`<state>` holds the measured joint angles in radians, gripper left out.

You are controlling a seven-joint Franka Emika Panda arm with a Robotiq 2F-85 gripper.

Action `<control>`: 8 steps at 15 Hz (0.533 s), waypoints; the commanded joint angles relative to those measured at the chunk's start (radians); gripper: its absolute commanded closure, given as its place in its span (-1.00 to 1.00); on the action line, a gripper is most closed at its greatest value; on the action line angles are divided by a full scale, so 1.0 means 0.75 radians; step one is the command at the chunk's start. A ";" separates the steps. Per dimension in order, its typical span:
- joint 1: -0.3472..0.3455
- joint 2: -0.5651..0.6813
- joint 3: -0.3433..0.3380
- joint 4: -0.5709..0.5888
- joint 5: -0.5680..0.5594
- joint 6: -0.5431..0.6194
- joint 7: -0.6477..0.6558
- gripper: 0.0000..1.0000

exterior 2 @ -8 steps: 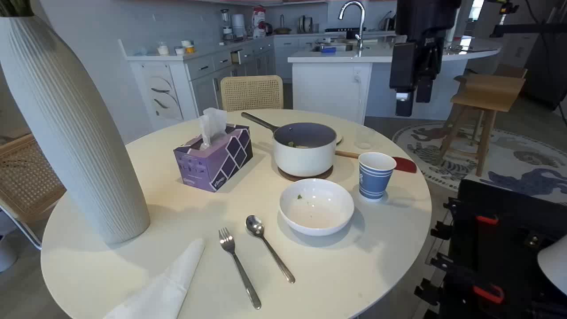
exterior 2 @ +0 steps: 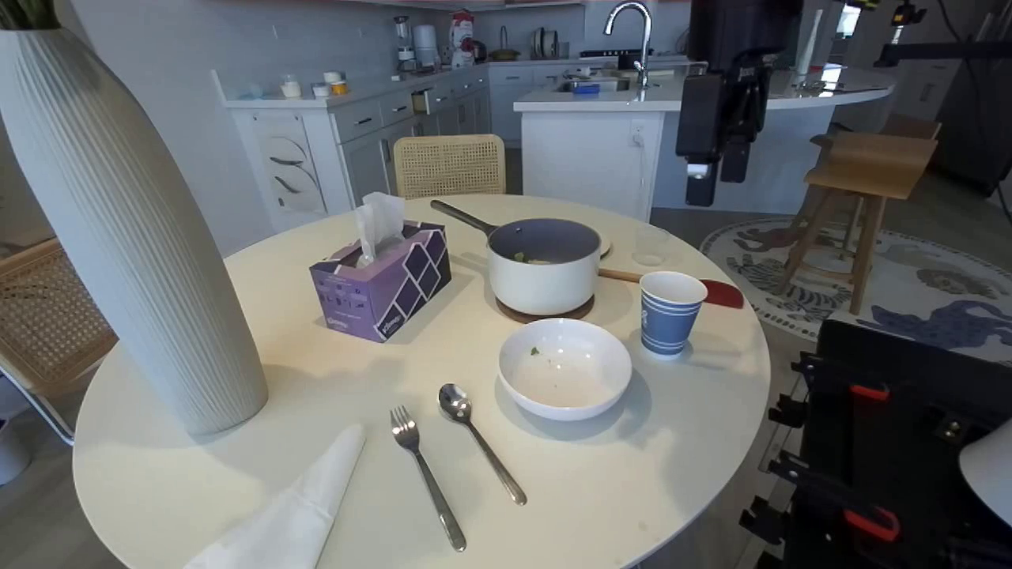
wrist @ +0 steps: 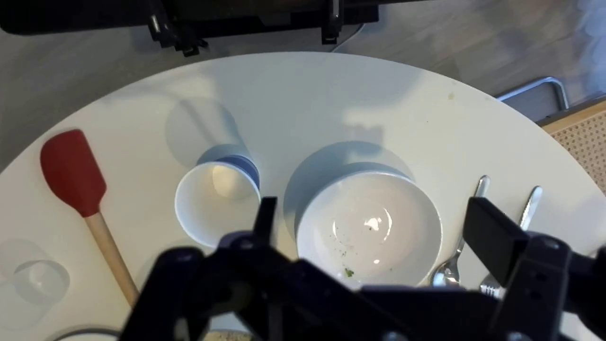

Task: Move the tissue to the right side of the table

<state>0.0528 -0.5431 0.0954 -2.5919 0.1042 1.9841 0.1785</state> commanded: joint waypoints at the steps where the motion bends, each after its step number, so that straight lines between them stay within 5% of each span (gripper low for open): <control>1: 0.044 0.142 0.015 0.107 0.020 0.082 -0.051 -1.00; 8: 0.143 0.435 0.036 0.322 0.067 0.292 -0.118 -1.00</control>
<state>0.1419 -0.3270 0.1048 -2.4479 0.1237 2.1696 0.1309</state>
